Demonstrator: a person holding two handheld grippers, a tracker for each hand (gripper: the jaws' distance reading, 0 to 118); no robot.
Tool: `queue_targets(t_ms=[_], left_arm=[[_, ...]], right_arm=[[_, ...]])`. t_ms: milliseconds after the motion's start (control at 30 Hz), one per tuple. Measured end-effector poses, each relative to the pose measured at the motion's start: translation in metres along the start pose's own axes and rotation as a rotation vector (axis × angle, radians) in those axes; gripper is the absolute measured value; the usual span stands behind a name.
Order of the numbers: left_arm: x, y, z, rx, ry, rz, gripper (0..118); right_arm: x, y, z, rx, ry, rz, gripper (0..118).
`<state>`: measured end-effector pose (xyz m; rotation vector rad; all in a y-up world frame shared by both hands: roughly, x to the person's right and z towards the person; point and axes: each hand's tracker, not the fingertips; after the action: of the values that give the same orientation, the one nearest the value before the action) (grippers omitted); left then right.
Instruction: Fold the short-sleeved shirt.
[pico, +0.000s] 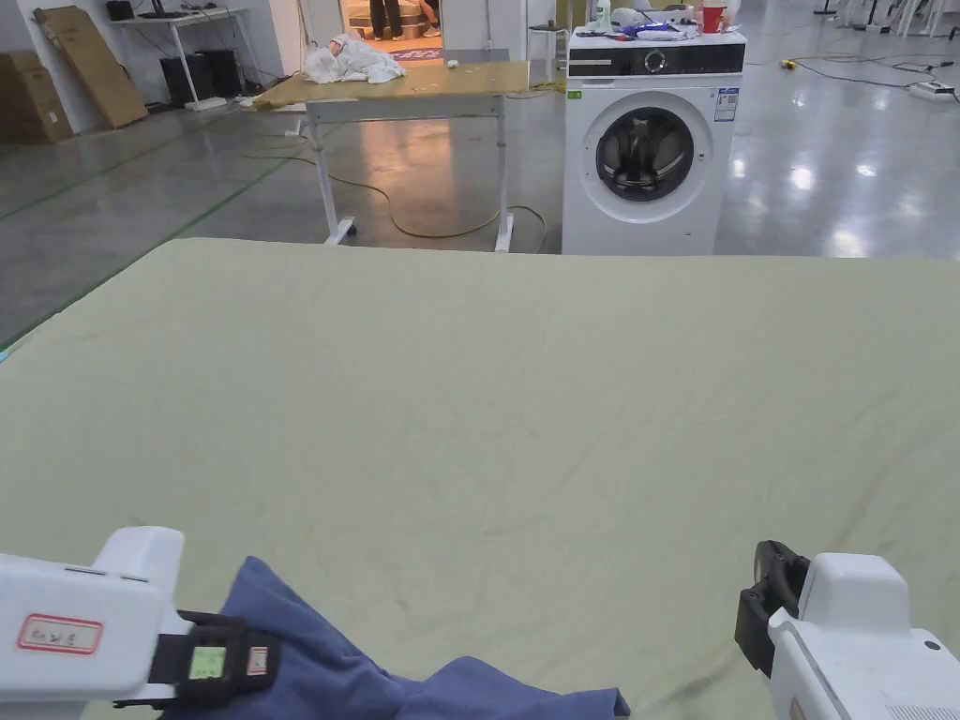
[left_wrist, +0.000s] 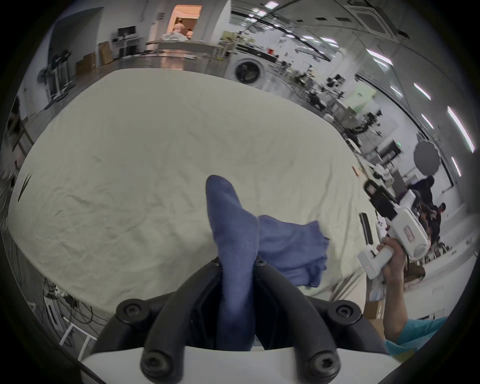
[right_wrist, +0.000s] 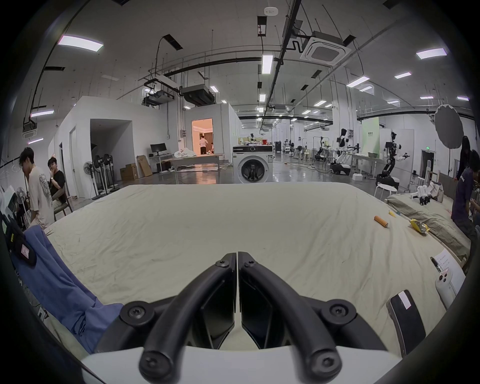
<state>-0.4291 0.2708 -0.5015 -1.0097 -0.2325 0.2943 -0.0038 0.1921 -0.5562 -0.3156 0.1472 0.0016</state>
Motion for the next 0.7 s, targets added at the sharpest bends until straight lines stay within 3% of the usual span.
queue_targets(t_ms=[233,400,633,700], left_arm=[[0.059,-0.003,-0.036,-0.065,-0.055,-0.092,10],[0.090,-0.011,-0.083,-0.106,-0.084,-0.070,10],[0.126,-0.027,-0.163,-0.178,-0.015,-0.099,12],[0.127,-0.029,-0.176,-0.188,-0.014,-0.095,19]], right_arm=[[0.005,-0.006,0.000,-0.014,-0.010,-0.001,0],[0.010,-0.009,0.000,-0.023,-0.022,-0.007,0],[0.012,-0.011,0.001,-0.034,-0.028,-0.020,0],[0.011,-0.011,0.001,-0.033,-0.028,-0.019,0]])
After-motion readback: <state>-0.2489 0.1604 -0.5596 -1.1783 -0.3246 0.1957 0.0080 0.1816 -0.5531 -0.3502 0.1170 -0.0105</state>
